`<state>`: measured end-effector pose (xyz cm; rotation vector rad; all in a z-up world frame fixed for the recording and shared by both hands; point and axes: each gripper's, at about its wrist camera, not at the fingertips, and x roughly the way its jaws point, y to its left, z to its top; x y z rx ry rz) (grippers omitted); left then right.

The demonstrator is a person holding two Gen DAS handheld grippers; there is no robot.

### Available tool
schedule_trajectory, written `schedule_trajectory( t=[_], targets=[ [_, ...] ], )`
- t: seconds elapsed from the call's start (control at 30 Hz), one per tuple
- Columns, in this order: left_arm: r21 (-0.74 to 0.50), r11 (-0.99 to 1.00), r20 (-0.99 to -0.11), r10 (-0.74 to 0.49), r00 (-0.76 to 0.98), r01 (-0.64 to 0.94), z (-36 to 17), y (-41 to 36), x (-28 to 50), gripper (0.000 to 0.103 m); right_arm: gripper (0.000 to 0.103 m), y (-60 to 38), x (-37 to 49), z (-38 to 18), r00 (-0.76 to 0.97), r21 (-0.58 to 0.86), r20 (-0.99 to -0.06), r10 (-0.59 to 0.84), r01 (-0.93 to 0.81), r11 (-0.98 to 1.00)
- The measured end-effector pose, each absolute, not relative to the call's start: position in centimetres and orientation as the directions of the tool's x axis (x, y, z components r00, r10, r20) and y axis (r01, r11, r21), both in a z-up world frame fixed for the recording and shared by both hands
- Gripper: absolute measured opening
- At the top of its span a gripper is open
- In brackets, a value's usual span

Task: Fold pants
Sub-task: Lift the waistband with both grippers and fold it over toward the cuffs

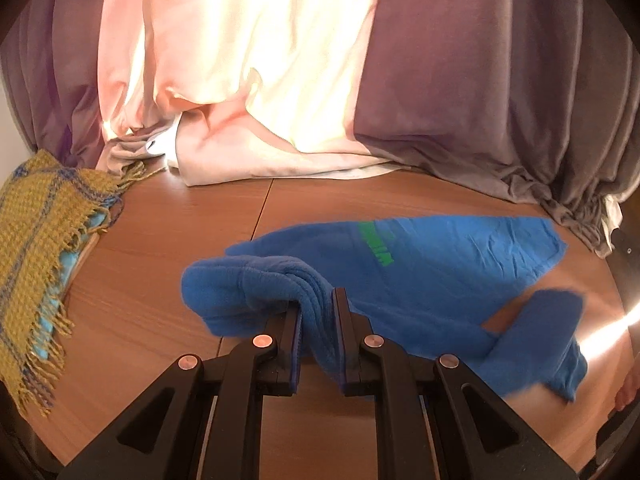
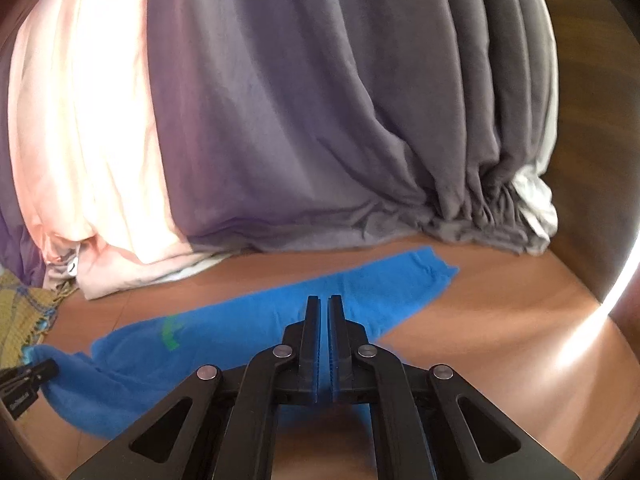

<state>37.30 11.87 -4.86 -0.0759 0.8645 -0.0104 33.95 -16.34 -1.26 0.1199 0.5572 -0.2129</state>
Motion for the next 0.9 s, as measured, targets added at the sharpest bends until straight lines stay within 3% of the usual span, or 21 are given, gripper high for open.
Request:
schedule_trajectory(
  t=[0.37,0.43,0.5,0.53,0.77,0.9],
  targets=[
    [-0.046,0.995,-0.773,0.021,0.634,-0.088,-6.0,9.9,42.2,0.013,0.005,-17.1,39.1,-3.9,0.777,0.084,-0.627,-0.048,0.129,0.988],
    [-0.032,0.996,-0.774,0.030,0.633,-0.086,-6.0,9.4,42.5,0.013,0.008,-17.4,38.8,-4.4,0.757,0.122,-0.653,-0.017,0.127,0.984],
    [-0.028,0.996,-0.772,0.031,0.635,-0.083,-6.0,9.0,42.6,0.013,0.025,-17.4,38.3,-4.7,0.733,0.129,-0.680,-0.002,0.122,0.984],
    [-0.026,0.996,-0.770,0.033,0.637,-0.082,-5.9,8.8,42.6,0.013,0.027,-17.5,37.9,-4.7,0.728,0.127,-0.685,-0.001,0.121,0.984],
    [-0.027,0.998,-0.764,0.021,0.645,-0.065,-5.7,8.1,42.1,0.013,0.027,-17.6,35.9,-5.1,0.639,0.043,-0.768,-0.044,0.119,0.992],
    [-0.035,0.998,-0.762,0.007,0.647,-0.053,-5.7,8.0,41.6,0.013,0.027,-17.6,34.9,-6.5,0.565,0.064,-0.825,0.015,0.067,0.996]
  ],
)
